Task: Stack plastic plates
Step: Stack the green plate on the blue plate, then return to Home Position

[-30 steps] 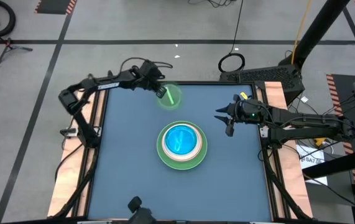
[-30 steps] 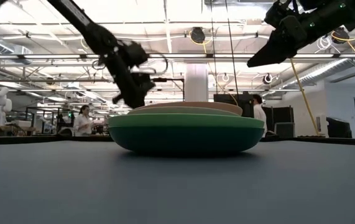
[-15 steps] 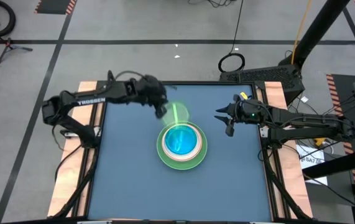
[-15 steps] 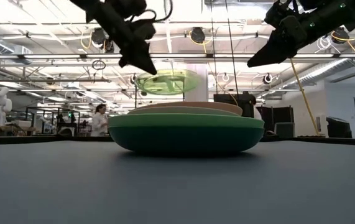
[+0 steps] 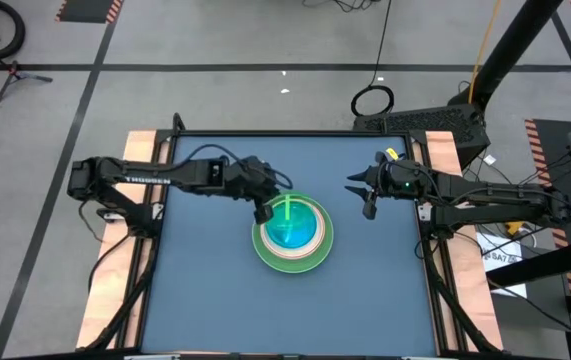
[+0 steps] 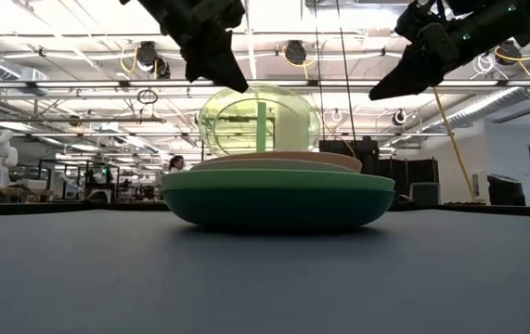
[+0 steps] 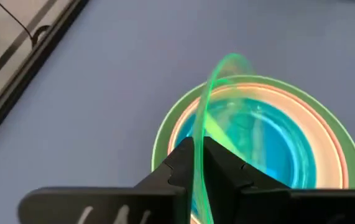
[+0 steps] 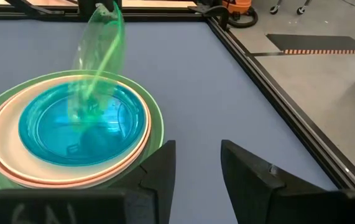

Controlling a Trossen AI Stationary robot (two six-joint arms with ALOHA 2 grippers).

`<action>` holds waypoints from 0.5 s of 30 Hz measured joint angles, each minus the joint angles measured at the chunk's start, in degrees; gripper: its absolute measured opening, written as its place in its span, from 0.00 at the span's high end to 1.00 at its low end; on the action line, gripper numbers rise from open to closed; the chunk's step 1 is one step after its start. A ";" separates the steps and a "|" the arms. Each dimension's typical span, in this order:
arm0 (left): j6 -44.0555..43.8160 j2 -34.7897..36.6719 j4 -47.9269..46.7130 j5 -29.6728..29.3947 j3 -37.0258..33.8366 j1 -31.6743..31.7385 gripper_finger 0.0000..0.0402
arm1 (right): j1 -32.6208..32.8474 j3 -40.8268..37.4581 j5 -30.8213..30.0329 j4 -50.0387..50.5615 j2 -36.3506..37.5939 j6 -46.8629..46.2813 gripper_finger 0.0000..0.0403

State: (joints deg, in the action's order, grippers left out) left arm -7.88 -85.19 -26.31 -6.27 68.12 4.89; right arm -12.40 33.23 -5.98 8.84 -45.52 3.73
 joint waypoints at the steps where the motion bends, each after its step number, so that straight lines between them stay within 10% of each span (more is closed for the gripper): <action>1: -0.02 -0.22 0.27 -0.06 0.00 -0.01 0.90 | 0.00 0.00 0.00 0.00 0.00 0.00 0.69; 15: 3.17 -4.55 -3.52 0.12 0.00 1.30 0.71 | 0.00 0.00 -0.02 -0.01 0.01 0.26 0.69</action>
State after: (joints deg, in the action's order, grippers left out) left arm -4.71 -89.74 -29.83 -6.15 68.12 6.19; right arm -12.40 33.23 -6.00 8.83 -45.51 3.99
